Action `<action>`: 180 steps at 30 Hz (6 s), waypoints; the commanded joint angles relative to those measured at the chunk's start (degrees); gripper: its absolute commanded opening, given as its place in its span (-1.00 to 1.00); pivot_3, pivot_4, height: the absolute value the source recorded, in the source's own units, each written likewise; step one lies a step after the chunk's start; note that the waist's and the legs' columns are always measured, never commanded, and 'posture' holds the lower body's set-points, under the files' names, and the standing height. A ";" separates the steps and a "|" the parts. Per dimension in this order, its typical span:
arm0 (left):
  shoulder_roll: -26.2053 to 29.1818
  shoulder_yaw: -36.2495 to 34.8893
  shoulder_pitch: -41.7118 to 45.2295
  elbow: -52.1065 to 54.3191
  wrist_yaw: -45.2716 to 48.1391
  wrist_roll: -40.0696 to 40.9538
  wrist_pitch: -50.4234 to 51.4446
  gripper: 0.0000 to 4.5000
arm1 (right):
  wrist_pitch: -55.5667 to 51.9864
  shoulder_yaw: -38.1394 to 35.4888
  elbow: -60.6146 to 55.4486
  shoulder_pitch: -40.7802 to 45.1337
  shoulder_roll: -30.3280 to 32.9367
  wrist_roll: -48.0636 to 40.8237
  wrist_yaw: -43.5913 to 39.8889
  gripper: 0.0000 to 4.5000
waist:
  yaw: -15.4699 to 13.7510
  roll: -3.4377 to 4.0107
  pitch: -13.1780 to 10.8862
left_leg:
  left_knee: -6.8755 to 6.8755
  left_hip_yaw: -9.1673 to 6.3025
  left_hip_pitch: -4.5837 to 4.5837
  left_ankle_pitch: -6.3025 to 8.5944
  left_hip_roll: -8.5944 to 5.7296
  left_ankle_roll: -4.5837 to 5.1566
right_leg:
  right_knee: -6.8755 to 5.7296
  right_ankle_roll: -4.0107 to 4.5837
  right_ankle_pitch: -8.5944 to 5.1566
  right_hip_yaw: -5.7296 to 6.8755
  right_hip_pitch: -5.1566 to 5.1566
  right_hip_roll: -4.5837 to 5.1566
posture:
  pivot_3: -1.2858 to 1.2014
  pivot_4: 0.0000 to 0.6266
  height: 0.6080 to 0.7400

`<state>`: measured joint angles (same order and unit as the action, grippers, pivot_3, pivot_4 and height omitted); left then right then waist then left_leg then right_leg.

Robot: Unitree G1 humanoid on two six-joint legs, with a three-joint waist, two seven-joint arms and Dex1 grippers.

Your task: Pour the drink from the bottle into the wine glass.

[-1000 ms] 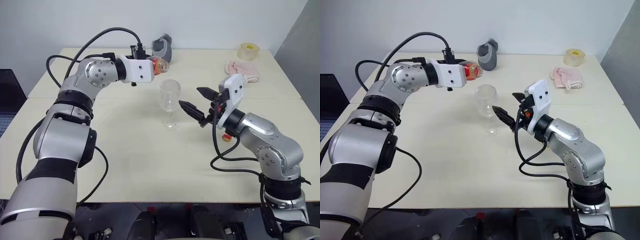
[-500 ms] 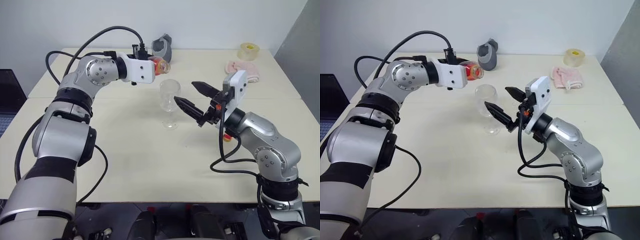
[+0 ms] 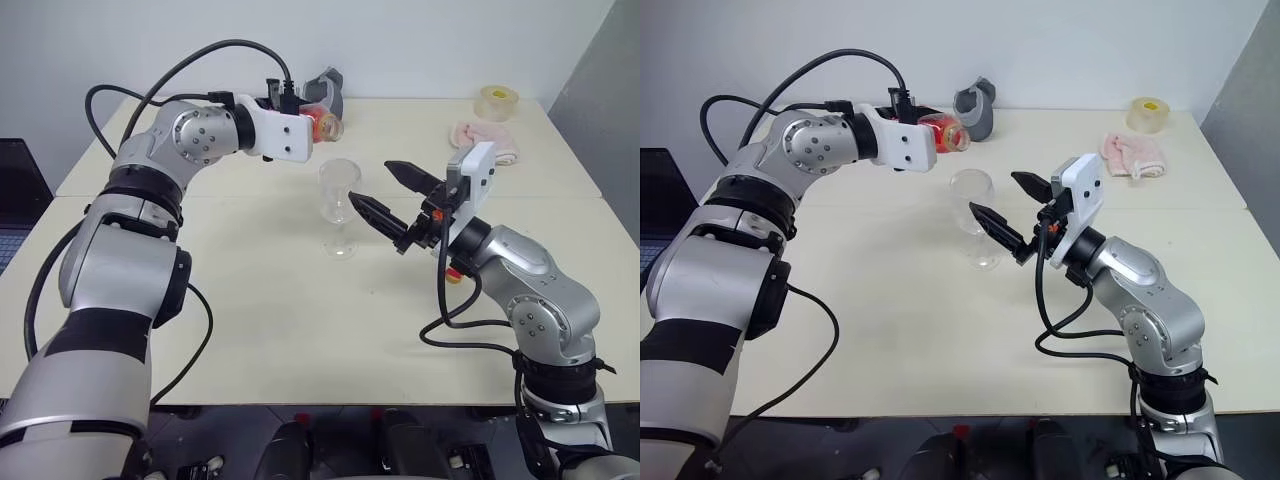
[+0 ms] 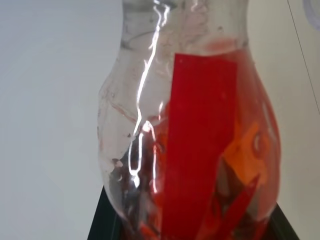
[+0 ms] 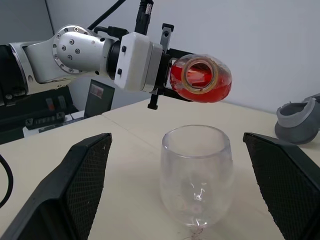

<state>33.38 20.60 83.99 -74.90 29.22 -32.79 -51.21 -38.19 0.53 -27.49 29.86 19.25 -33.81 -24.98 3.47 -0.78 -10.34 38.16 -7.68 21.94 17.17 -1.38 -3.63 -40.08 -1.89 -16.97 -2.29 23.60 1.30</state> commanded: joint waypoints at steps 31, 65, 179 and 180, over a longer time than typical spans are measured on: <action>3.74 5.20 4.91 -0.15 -9.26 -7.03 -3.96 -0.50 | 3.12 0.39 -1.06 -0.52 0.09 1.74 -0.16 1.00 | 0.02 0.00 0.00 | 0.02 0.01 0.00 0.00 -0.01 0.00 | -0.02 0.00 0.00 0.00 0.00 0.00 | 0.03 -0.52 1.00; 4.45 9.89 8.63 -1.32 -16.48 -12.57 -3.32 -0.50 | 4.27 -0.02 0.67 -0.19 -0.21 3.23 -0.79 1.00 | 0.04 0.00 0.00 | 0.03 0.03 0.00 0.00 -0.01 0.00 | -0.04 0.00 0.00 -0.01 0.01 0.00 | 0.03 -0.52 1.00; -9.02 -36.13 -46.76 39.87 -2.07 46.32 48.69 -0.50 | 7.63 1.87 -11.75 -19.45 9.71 1.65 -10.59 1.00 | -0.66 -0.49 0.33 | 0.69 -0.05 0.01 0.01 0.07 0.00 | -0.67 -0.01 -0.01 -0.08 0.02 0.15 | 0.03 -0.52 1.00; -9.59 -36.34 -46.26 39.81 -2.26 47.03 49.29 -0.50 | 7.63 1.86 -11.46 -19.15 9.60 1.78 -10.43 1.00 | -0.66 -0.49 0.33 | 0.69 -0.05 0.00 0.01 0.07 0.01 | -0.66 -0.01 -0.01 -0.08 0.01 0.15 | 0.03 -0.52 1.00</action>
<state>24.28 -15.24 35.84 -37.49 26.90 12.82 -2.41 -31.34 3.45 -38.20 9.81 29.07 -31.61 -35.95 2.81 -1.27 -10.01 38.85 -7.73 21.94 17.18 -1.31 -3.62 -40.74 -1.90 -16.98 -2.36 23.59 1.45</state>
